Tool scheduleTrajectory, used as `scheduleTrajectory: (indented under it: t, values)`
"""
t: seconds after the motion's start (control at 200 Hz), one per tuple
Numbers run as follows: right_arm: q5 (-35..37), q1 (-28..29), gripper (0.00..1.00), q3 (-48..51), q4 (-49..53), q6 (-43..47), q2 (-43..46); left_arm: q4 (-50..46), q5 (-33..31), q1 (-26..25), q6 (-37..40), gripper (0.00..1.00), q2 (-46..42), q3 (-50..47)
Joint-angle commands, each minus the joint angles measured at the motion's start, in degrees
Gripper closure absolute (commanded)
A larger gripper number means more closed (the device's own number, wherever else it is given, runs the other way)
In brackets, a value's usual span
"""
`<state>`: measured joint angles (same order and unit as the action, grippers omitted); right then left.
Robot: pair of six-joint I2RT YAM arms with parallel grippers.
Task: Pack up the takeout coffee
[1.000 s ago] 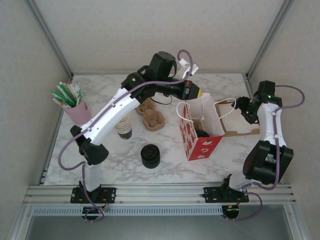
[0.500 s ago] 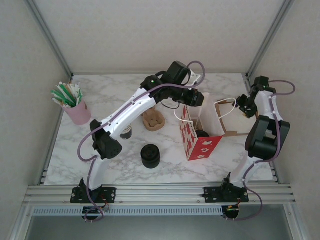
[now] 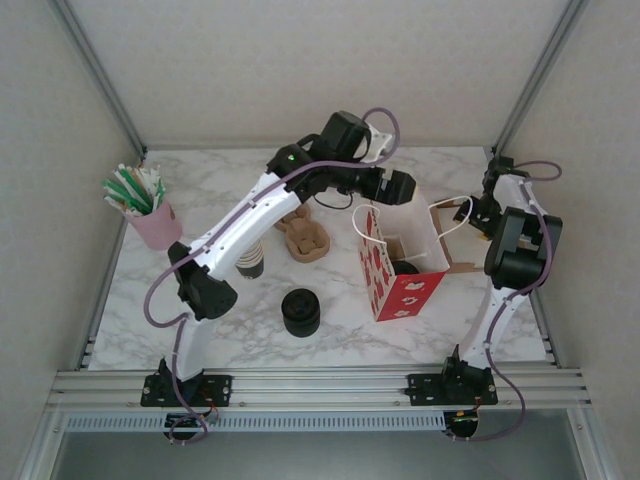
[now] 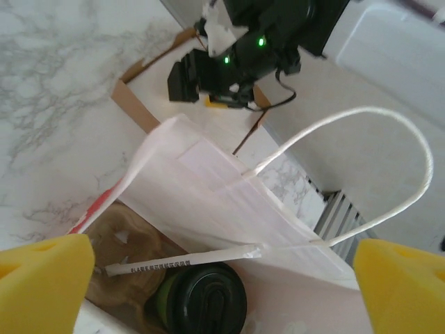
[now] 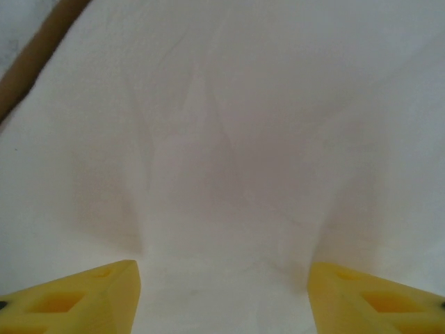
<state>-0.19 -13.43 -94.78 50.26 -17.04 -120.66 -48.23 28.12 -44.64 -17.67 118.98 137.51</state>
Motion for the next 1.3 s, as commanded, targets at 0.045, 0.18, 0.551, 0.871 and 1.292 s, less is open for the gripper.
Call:
scheduleTrajectory:
  t: [0.045, 0.18, 0.551, 0.871, 1.292]
  values:
    - [2.09, 1.02, 0.32, -1.98, 2.19, 1.21, -2.98, 5.49, -2.93, 3.23, -0.67, 0.0, -8.88, -7.28]
    - [2.81, 1.3, 0.32, -2.24, 3.17, 1.52, -6.21, 11.95, -1.41, 7.73, -3.2, 0.0, -14.59, -18.15]
    - [2.48, 1.48, 0.4, -1.66, 2.83, 1.83, -7.73, 22.13, 0.93, 13.35, -8.04, 0.0, -20.24, -34.15]
    - [2.36, 1.43, 0.53, -1.59, 2.3, 1.39, -2.68, 24.58, 1.67, 14.58, -8.83, 0.0, -20.18, -37.46]
    - [2.1, 1.47, 0.6, -0.59, 1.96, 0.62, 1.43, 25.04, 2.19, 15.37, -8.48, 0.0, -20.36, -39.2]
